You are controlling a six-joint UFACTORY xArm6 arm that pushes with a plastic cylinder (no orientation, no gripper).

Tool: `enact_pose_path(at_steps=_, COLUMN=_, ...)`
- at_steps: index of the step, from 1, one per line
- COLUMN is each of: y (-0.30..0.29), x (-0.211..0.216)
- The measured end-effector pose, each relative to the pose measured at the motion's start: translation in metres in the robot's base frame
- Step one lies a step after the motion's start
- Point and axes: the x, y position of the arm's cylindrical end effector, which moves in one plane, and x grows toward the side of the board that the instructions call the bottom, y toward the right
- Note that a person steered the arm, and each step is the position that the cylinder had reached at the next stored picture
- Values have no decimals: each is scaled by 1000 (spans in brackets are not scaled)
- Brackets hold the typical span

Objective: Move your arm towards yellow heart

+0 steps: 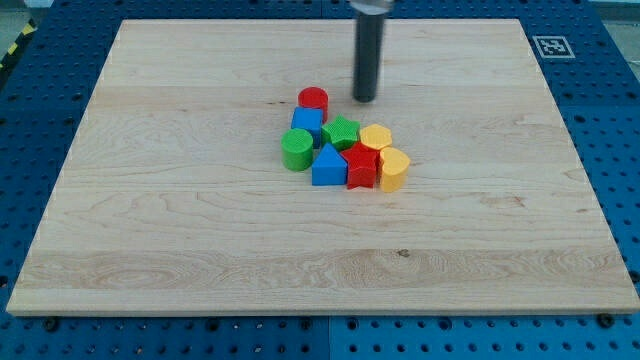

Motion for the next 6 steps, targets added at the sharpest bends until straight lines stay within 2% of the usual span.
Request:
enact_pose_path(at_steps=1, y=68, x=15)
enact_pose_path(at_steps=2, y=87, x=50)
enact_pose_path(at_steps=3, y=89, x=123)
enact_pose_path(at_steps=4, y=92, x=174)
enact_pose_path(at_steps=6, y=52, x=184)
